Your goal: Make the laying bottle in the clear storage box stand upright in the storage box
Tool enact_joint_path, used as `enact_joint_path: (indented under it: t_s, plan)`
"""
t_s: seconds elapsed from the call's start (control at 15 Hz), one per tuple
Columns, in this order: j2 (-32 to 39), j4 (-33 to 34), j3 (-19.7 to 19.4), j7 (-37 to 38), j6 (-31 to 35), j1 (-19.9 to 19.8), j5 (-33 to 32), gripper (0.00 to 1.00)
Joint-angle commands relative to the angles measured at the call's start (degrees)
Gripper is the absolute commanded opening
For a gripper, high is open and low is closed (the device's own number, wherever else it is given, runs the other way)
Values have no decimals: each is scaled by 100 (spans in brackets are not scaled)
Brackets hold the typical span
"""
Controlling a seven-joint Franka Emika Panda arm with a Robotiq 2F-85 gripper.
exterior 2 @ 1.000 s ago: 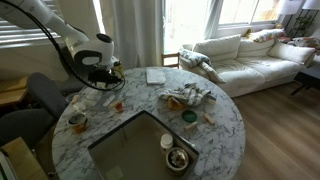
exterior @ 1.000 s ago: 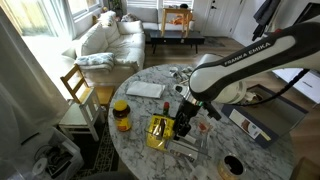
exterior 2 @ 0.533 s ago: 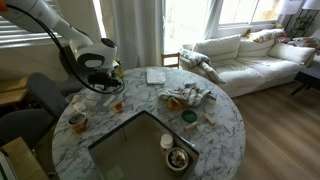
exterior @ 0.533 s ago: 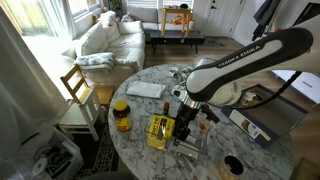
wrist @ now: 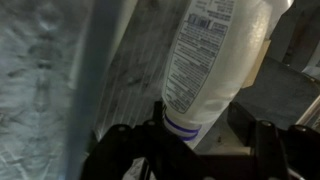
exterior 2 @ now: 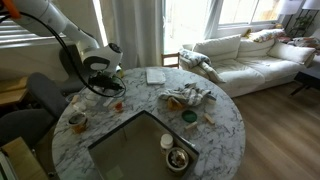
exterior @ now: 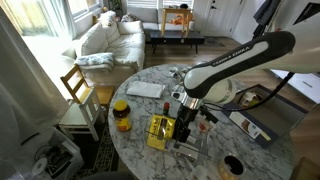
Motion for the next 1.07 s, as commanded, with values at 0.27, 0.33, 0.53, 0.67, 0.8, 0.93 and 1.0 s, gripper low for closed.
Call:
enact_joint_path:
  t_s: [0.27, 0.33, 0.53, 0.67, 0.8, 0.93, 1.0]
  plan:
    - [79, 224, -222, 700, -162, 293, -758, 29]
    - [49, 246, -232, 875, -158, 335, -940, 23]
    - [-66, 319, -281, 1448, -235, 463, -1535, 20]
    - [-103, 355, -326, 1797, -327, 531, -1923, 21]
    - [-57, 421, -245, 1833, -426, 492, -2057, 38]
    - [-8, 471, -174, 1744, -526, 464, -2075, 47]
    - [-1, 484, -173, 1737, -572, 470, -2105, 54]
